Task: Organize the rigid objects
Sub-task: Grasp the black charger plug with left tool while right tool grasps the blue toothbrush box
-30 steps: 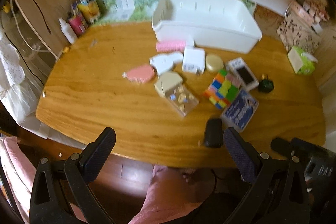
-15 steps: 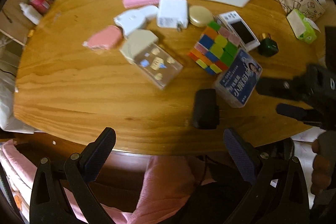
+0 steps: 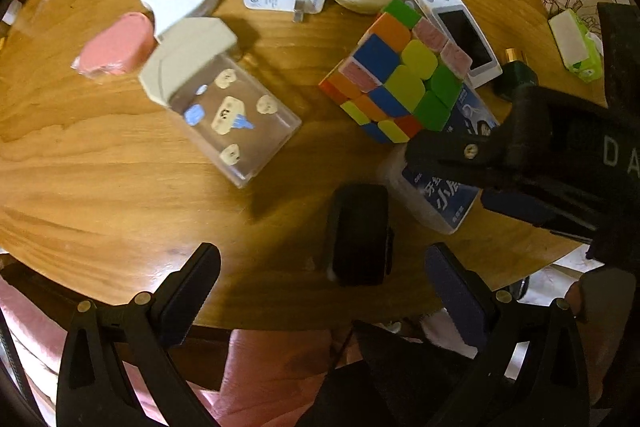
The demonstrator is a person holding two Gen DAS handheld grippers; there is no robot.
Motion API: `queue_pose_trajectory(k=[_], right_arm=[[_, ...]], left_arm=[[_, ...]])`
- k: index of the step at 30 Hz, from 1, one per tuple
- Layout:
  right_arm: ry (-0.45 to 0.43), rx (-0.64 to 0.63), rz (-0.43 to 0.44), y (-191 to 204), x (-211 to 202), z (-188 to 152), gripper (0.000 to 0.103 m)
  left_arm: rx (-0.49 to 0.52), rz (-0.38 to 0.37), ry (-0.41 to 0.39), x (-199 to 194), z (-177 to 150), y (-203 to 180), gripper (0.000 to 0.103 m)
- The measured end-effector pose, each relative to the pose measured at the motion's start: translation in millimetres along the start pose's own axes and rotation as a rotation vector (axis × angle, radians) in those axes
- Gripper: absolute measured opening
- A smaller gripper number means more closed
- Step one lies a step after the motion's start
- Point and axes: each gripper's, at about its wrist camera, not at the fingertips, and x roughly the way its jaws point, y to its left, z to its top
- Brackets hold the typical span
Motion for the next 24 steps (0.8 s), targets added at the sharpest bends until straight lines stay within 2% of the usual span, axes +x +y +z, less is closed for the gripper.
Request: queue_pose_trajectory(k=[6, 11, 16, 18, 19, 24], right_arm=[[0.019, 0.013, -0.03, 3.2, 9.5, 4.4, 0.092], [0.036, 0.01, -0.067, 9.1, 16.5, 6.8, 0.087], [0.04, -0.01, -0.114, 18.0, 21.4, 15.4, 0.083], [0.035, -0.018, -0.128, 22.2, 22.8, 16.2, 0.081], [0.034, -0.024, -0.136, 24.0, 22.2, 16.3, 0.08], [0.02, -0.066, -0.177, 35.3, 23.0, 9.7, 0.075]], left_arm=[[-0.034, -0.052, 0.04, 10.0, 12.1, 8.0, 0.096], [-0.041, -0.07, 0.081, 17.7, 24.2, 11.1, 0.088], [-0.033, -0.06, 0.112, 27.3, 27.9, 7.8, 0.081], [-0.03, -0.057, 0.114, 29.1, 28.5, 4.2, 0.08], [-0.031, -0.051, 0.113, 33.6, 30.6, -9.2, 0.08], [-0.03, -0.024, 0.115, 34.7, 40.9, -21.6, 0.071]])
